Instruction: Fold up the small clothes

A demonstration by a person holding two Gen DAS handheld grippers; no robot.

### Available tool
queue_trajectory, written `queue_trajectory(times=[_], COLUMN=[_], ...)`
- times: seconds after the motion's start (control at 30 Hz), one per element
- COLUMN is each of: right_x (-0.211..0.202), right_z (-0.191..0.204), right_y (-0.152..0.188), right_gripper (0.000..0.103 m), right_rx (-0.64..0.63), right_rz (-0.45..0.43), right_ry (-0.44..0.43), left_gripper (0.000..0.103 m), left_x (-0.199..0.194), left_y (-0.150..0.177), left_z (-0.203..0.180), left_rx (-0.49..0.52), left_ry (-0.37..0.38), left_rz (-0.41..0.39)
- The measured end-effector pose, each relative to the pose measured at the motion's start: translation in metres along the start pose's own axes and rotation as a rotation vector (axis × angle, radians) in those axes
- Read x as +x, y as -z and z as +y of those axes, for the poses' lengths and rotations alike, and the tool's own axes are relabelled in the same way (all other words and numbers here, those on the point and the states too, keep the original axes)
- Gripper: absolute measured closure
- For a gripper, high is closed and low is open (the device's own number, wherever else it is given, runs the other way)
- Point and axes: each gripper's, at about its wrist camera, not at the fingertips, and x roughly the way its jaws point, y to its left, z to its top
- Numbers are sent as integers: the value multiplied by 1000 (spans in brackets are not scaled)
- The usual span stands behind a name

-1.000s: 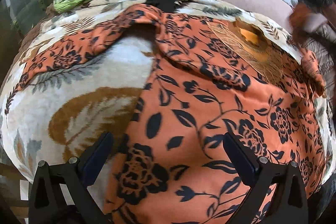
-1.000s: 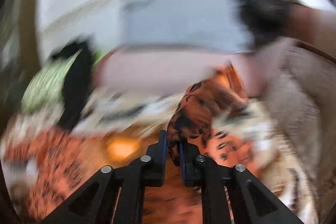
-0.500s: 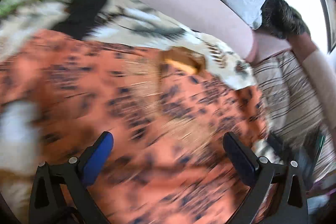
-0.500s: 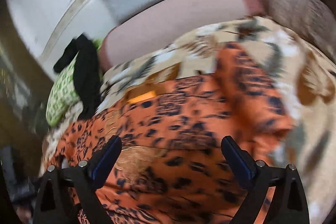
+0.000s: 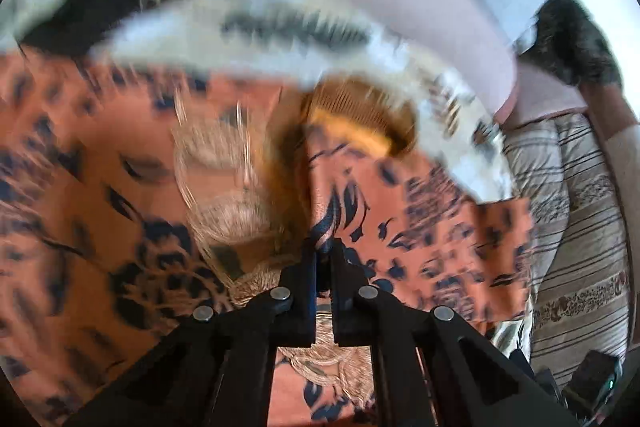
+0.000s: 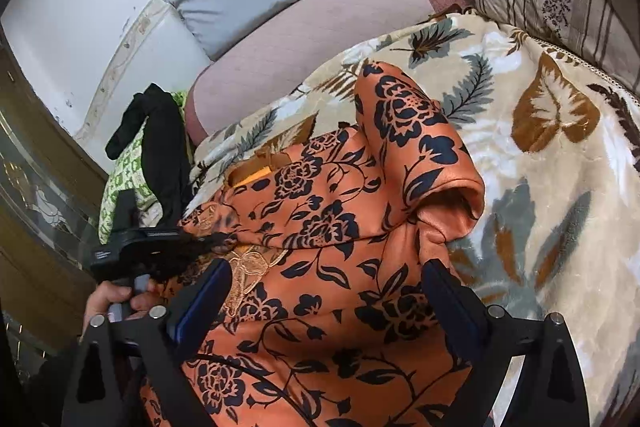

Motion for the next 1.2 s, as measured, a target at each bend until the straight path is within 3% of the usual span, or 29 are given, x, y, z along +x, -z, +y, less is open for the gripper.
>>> queue_trajectory(times=[0.1,0.17,0.23,0.37,0.47,0.6,0.7,0.77,0.8,0.83,0.87,0.97,1.03,1.07,1.1,1.2], right_x=[-4,-3,4,15,12,23,55,83,89,94,94,81,101,98,92,57], right_z=[-6,-12,-17,-33,-42,-58,-80,-89,-88,-86,-84,-66,-73,-74,-72,-49], right_y=[-7,-14,-18,-26,-35,-60,-73,-76,-77,-78,-79,-80,-67,-66,-69,-79], right_gripper=[6,6,6,6,6,6,6,7,23,68,97,95,88,88,81,30], right_rx=[36,69,95,229,257,264,294,302,285,244,234,123,110,117,125,84], right_rz=[-21,-18,6,37,15,11,99,201,219,232,239,155,232,209,193,78], right_ry=[5,-7,-17,-88,-77,-33,8,-35,-22,31,43,105,171,156,160,275], left_gripper=[99,98,98,98,98,98,98,97,97,97,97,96,96,95,94,92], left_x=[-74,-87,-76,-47,-36,-33,-25,-23,-23,-23,-24,-21,-19,-21,-23,-40], left_y=[12,19,21,29,35,37,40,39,39,39,38,37,36,35,34,32], left_z=[-17,-12,7,59,73,69,66,70,70,70,70,71,70,69,68,68], left_rx=[113,134,118,-24,-51,-44,-11,2,17,22,25,29,29,33,36,24], left_ry=[-27,-63,-124,-194,-193,-192,-215,-215,-214,-212,-208,-210,-221,-221,-219,-196], left_rz=[-224,-250,-212,-110,-79,-99,-73,-70,-71,-71,-69,-72,-71,-69,-61,-77])
